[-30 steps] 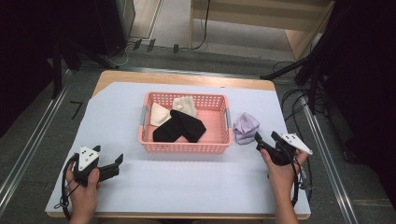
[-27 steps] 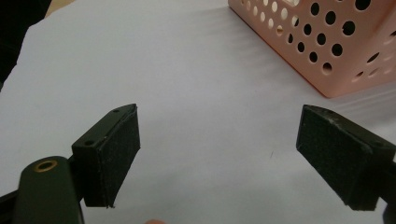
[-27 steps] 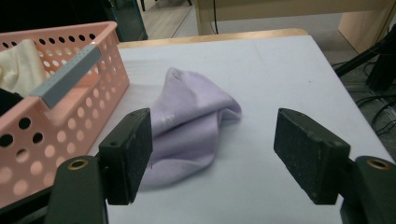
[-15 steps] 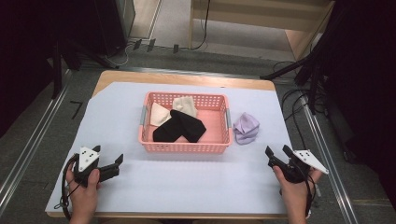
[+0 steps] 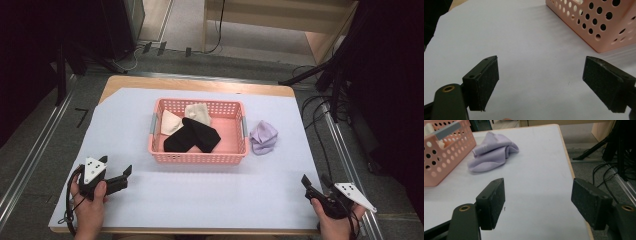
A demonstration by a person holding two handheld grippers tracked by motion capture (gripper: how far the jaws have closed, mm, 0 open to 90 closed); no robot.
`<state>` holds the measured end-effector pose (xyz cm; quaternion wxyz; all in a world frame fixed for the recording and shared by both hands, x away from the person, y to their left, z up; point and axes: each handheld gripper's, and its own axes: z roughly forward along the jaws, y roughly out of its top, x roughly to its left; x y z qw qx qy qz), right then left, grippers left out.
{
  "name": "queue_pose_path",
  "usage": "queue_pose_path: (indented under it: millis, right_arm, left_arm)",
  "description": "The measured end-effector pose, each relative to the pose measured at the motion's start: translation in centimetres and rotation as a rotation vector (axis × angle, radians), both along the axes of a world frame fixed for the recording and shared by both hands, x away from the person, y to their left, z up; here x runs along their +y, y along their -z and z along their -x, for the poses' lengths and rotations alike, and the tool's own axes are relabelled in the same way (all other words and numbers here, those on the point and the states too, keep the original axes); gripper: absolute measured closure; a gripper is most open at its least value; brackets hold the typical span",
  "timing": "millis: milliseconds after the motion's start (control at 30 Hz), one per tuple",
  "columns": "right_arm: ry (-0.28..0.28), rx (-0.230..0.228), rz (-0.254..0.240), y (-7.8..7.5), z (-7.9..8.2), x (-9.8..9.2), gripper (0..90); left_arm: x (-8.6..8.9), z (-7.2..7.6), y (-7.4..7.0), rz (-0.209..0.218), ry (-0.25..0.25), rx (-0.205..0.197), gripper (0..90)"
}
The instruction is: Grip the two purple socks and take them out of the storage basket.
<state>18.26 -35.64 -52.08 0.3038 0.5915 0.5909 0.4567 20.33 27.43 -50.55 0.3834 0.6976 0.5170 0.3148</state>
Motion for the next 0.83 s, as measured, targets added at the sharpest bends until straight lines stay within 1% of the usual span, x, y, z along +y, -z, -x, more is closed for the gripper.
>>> queue_pose_path:
  millis: [67, 100, 133, 167, 200, 267, 333, 367, 400, 467, 533, 567, 700, 767, 833]
  right_arm:
    - [-0.001, 0.000, 0.006, 0.1, 0.2, -0.2, 27.4]
    - [-0.002, 0.005, 0.017, 0.4, 0.6, -0.4, 27.4]
    - [-0.001, 0.008, 0.020, 0.5, 0.8, -0.4, 27.4]
    - [-0.005, 0.006, 0.034, 0.7, 1.0, -0.5, 27.4]
    - [-0.004, 0.016, 0.022, 0.9, 1.1, -0.5, 27.4]
    - [-0.002, 0.025, 0.018, 1.5, 1.2, -0.5, 27.6]
    - [-0.003, 0.033, 0.014, 1.7, 1.2, -0.4, 27.6]
    - [-0.006, 0.044, 0.020, 1.9, 1.2, -0.2, 27.7]
    - [-0.017, 0.046, 0.040, 2.0, 1.1, 0.1, 28.1]
    - [-0.012, 0.035, 0.052, 2.0, 1.0, 0.2, 28.6]
    - [0.000, 0.042, 0.033, 1.9, 1.0, 0.2, 28.8]
    - [0.000, 0.040, 0.030, 1.9, 1.1, 0.2, 28.9]
    - [-0.008, 0.031, 0.055, 2.1, 1.1, 0.3, 29.1]
    - [-0.008, 0.038, 0.042, 2.0, 1.1, 0.6, 29.2]
    - [-0.013, 0.036, 0.051, 2.0, 1.1, 0.6, 29.4]
  left_arm:
    - [0.0, 0.0, 0.0, -0.001, 0.000, 0.002, 14.6]
    - [0.0, 0.0, 0.0, -0.001, 0.001, 0.000, 14.6]
    - [0.0, 0.0, 0.0, -0.001, 0.001, -0.001, 14.6]
    - [0.0, 0.0, 0.0, -0.001, 0.001, 0.000, 14.6]
    - [0.0, 0.0, 0.0, -0.002, 0.001, 0.001, 14.6]
    - [0.0, 0.0, 0.0, -0.001, 0.000, 0.003, 14.6]
    - [0.0, 0.0, 0.0, 0.001, -0.001, 0.002, 14.6]
    - [0.0, 0.0, 0.0, 0.001, 0.001, 0.004, 14.6]
    - [0.0, -0.1, 0.0, 0.002, -0.002, 0.002, 14.6]
    - [0.0, -0.1, 0.0, 0.002, 0.000, 0.004, 14.6]
    - [0.1, -0.2, 0.0, 0.007, 0.000, 0.015, 14.6]
    - [0.1, -0.2, 0.0, 0.009, -0.001, 0.016, 14.6]
    - [0.1, -0.3, 0.0, 0.014, -0.005, 0.022, 14.6]
    - [0.1, -0.3, 0.0, 0.014, -0.006, 0.022, 14.6]
    - [0.1, -0.3, 0.1, 0.015, -0.009, 0.021, 14.6]
